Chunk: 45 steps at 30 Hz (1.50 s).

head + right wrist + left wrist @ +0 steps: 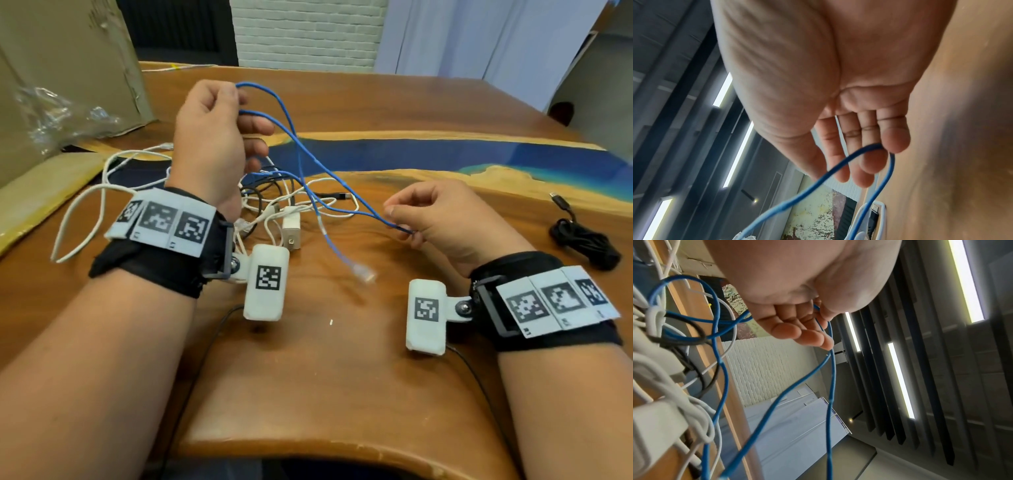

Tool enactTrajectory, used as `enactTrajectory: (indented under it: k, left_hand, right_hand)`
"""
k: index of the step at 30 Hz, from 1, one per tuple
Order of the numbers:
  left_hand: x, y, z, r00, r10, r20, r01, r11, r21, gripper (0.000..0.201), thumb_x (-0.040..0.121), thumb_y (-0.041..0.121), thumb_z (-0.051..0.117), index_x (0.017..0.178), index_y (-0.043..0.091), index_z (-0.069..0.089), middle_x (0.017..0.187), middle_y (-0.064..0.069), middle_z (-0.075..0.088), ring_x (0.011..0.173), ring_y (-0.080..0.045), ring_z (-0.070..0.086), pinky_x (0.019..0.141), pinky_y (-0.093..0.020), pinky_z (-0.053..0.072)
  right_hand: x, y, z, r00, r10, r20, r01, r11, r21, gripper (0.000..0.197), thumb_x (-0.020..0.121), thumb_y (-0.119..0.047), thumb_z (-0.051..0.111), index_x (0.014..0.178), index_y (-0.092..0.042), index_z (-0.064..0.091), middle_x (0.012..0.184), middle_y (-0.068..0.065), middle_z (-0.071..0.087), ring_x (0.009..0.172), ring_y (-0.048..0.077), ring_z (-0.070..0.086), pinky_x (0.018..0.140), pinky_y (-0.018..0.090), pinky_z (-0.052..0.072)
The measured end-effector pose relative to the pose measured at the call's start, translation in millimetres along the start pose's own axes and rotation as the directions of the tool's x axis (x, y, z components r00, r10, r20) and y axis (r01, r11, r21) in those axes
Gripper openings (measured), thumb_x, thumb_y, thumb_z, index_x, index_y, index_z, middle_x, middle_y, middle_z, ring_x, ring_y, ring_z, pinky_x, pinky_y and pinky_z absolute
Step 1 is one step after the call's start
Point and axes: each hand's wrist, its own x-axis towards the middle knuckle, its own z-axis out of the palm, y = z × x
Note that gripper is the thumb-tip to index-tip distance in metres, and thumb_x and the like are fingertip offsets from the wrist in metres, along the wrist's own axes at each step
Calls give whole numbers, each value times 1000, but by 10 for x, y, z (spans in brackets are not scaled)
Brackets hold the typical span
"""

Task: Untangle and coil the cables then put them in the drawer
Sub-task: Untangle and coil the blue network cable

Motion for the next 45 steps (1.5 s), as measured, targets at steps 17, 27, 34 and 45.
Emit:
enactTrajectory:
  k: [17, 27, 34, 45]
  left_hand:
    - [-259, -48, 168, 827, -163, 538, 15, 963, 268, 16, 99, 19, 62, 103, 20, 78, 46, 4, 42, 44, -9, 34, 45, -22, 22]
    - [-111, 0, 24, 906, -90, 415, -133, 867, 480, 7, 87, 22, 77, 93, 25, 81, 86, 10, 78, 80, 2, 68, 68, -8, 48]
    - [-163, -31, 73, 865, -118, 488, -172, 844, 509, 10, 95, 15, 70, 89, 11, 77, 69, 4, 72, 66, -3, 66, 66, -15, 52]
    - [-28, -42, 86, 993, 62, 96, -86, 958, 273, 21, 109, 20, 35, 98, 17, 52, 64, 4, 63, 84, -28, 75, 74, -34, 58]
  right_hand:
    - [-86, -201, 249, 951, -293, 104, 225, 880, 417, 22, 105, -15, 51, 118, -15, 69, 73, 8, 67, 80, 25, 72, 84, 31, 55]
    - [-91, -209, 182, 961, -272, 45, 212, 834, 510, 27, 106, -7, 47, 113, -14, 72, 61, 1, 51, 57, 21, 58, 84, 47, 51]
    - [-115, -220, 146, 946, -313, 84, 240, 850, 468, 44, 102, 2, 47, 87, -25, 78, 65, 1, 57, 52, 14, 48, 64, 38, 45]
    - [-89, -183, 10, 977, -185, 109, 160, 966, 205, 24, 73, -13, 53, 61, -17, 73, 64, 7, 61, 59, 24, 56, 64, 37, 52]
